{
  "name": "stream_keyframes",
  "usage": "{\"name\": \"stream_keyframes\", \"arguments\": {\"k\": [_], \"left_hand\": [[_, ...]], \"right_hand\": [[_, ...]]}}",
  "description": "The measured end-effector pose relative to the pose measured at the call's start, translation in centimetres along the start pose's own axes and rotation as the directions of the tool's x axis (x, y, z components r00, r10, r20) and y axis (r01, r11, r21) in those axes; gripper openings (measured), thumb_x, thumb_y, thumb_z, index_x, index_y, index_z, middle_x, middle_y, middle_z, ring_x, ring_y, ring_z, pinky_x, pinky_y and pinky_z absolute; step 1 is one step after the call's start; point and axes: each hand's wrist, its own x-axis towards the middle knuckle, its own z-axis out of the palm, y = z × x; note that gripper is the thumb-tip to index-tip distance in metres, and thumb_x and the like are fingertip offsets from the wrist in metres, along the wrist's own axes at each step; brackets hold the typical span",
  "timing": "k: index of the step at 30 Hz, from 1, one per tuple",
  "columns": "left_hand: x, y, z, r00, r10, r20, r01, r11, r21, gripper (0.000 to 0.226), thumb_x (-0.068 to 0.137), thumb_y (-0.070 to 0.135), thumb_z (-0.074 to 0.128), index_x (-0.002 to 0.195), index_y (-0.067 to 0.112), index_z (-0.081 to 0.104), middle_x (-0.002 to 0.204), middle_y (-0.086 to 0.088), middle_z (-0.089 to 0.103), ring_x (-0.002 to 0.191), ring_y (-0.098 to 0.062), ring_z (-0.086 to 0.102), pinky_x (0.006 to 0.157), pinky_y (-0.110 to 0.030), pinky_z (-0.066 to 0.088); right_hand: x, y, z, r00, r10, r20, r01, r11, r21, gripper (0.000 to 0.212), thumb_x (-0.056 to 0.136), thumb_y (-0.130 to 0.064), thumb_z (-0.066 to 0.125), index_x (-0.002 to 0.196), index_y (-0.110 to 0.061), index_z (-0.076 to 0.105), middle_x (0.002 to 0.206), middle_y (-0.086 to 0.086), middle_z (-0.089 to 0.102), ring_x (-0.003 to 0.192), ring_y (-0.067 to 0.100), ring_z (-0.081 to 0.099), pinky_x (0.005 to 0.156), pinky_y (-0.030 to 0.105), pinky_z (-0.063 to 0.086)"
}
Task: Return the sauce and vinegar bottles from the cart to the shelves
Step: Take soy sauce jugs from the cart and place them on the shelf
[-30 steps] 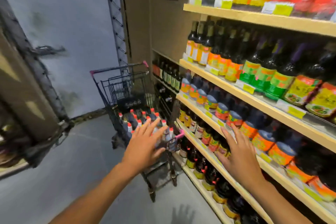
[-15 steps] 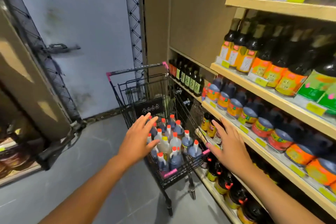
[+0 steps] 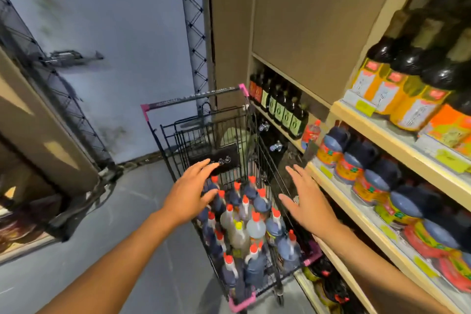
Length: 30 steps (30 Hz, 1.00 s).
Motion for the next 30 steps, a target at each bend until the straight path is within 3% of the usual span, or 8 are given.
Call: {"name": "stream_keyframes", "arguments": {"k": [8,10,13,17,20,23,27,30], "left_hand": [[8.5,-4.3,3.2,0.992,0.02,0.123,-0.012,0.998,-0.063,0.065,0.096,0.036,0.064,0.154,0.031,0.035,0.161,0.003,0.033,0.149,-0.018,0.028,0.123,-0.039,0.027],[10.0,-5.2,4.1,0.989,0.037,0.146,-0.026,0.997,-0.078,0.065,0.097,0.036,0.063,0.154,0.031,0.034,0.16,0.004,0.034,0.149,-0.017,0.028,0.123,-0.038,0.027],[13.7,-7.7,6.3,0.972,0.082,0.221,-0.063,0.994,-0.091,0.063,0.097,0.037,0.062,0.154,0.031,0.034,0.16,0.003,0.034,0.149,-0.017,0.029,0.123,-0.037,0.026],[18.6,-11.3,9.4,0.936,0.122,0.33,-0.083,0.988,-0.129,0.061,0.098,0.033,0.062,0.153,0.027,0.037,0.158,0.001,0.036,0.146,-0.018,0.032,0.119,-0.031,0.024],[22.0,-14.3,12.0,0.92,0.165,0.355,-0.11,0.979,-0.171,0.054,0.098,0.02,0.061,0.149,0.022,0.043,0.153,-0.004,0.043,0.142,-0.024,0.038,0.12,-0.04,0.031],[25.0,-16.9,14.7,0.904,0.149,0.4,-0.092,0.983,-0.158,0.057,0.093,-0.002,0.053,0.147,0.018,0.048,0.153,-0.007,0.043,0.143,-0.025,0.038,0.119,-0.03,0.026],[27.7,-19.6,18.2,0.882,0.159,0.443,-0.1,0.983,-0.155,0.061,0.088,-0.005,0.051,0.144,0.02,0.051,0.153,-0.009,0.043,0.142,-0.027,0.039,0.119,-0.034,0.033],[28.6,-21.3,20.4,0.859,0.162,0.486,-0.076,0.979,-0.192,0.065,0.082,-0.008,0.057,0.14,0.02,0.054,0.151,-0.007,0.044,0.141,-0.025,0.041,0.119,-0.033,0.033]], "right_hand": [[6.9,2.4,3.8,0.984,0.128,0.124,-0.136,0.989,0.062,0.07,0.098,-0.044,0.058,0.157,-0.019,0.029,0.158,0.003,0.037,0.143,0.022,0.039,0.115,0.034,0.032],[7.8,2.6,4.5,0.98,0.168,0.106,-0.177,0.981,0.081,0.065,0.098,-0.041,0.058,0.153,-0.014,0.038,0.152,0.007,0.046,0.137,0.023,0.047,0.109,0.028,0.034],[10.8,3.7,7.9,0.98,0.197,0.032,-0.2,0.973,0.114,0.053,0.093,-0.045,0.054,0.124,-0.003,0.064,0.123,0.015,0.068,0.11,0.03,0.066,0.092,0.03,0.046],[14.5,3.8,12.2,0.942,0.318,0.106,-0.328,0.94,0.093,0.027,0.095,-0.035,0.054,0.097,-0.011,0.066,0.085,0.01,0.071,0.079,0.033,0.069,0.067,0.042,0.054],[17.3,4.4,15.6,0.922,0.33,0.205,-0.356,0.929,0.104,0.039,0.084,-0.046,0.037,0.089,-0.02,0.065,0.093,0.004,0.071,0.089,0.031,0.068,0.072,0.04,0.052],[20.2,5.4,18.4,0.887,0.378,0.264,-0.407,0.911,0.063,0.042,0.082,-0.045,0.03,0.09,-0.021,0.064,0.095,0.007,0.071,0.092,0.031,0.068,0.078,0.041,0.052],[24.1,6.2,21.2,0.838,0.477,0.266,-0.49,0.872,-0.021,0.029,0.099,-0.022,0.051,0.118,-0.01,0.068,0.12,0.013,0.069,0.114,0.032,0.064,0.097,0.037,0.047],[27.1,7.3,23.9,0.783,0.56,0.272,-0.577,0.817,-0.02,0.032,0.097,-0.028,0.057,0.122,-0.011,0.066,0.118,0.012,0.069,0.11,0.032,0.065,0.094,0.041,0.052]]}}
